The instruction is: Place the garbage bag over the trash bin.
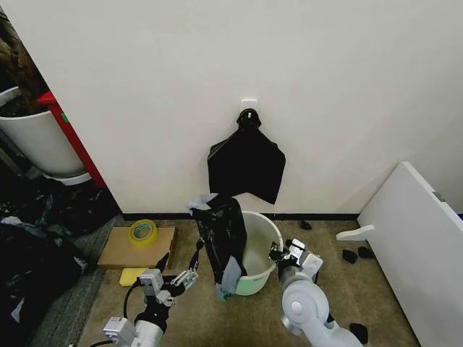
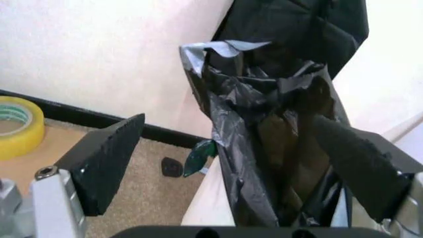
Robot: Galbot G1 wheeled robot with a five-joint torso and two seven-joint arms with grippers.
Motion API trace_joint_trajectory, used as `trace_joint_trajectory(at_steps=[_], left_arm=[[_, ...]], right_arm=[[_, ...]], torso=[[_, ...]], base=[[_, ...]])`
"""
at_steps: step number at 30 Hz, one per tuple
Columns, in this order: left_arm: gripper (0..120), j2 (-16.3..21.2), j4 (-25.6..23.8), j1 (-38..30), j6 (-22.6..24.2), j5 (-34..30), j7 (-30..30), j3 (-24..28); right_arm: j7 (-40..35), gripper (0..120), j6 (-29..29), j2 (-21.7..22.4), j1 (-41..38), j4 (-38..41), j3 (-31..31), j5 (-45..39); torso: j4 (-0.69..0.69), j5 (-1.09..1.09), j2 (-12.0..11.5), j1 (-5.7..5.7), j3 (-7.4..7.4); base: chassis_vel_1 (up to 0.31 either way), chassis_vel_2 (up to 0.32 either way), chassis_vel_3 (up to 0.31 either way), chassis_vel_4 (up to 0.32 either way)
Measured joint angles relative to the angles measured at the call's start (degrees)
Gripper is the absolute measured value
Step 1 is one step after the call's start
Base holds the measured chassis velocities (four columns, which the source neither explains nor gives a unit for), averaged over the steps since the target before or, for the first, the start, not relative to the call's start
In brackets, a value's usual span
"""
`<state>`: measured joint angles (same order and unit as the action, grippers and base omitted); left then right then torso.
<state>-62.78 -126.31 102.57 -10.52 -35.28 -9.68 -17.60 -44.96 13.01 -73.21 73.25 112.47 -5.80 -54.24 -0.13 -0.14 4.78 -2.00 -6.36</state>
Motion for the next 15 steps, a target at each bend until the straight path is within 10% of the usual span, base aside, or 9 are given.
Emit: trace_joint_trajectory(at_steps=[15], left_arm=[[99,0.37,-0.77,-0.11,0.23,0.25,-0.46,0.06]], right_arm=[[2.92,98,-0.09,5.85,4.49,8.75,-2.64,15.58]], torso=[[-0.01,0.01,0.0,0.0,0.0]], base=[[0.0,0.0,0.0,0.0]])
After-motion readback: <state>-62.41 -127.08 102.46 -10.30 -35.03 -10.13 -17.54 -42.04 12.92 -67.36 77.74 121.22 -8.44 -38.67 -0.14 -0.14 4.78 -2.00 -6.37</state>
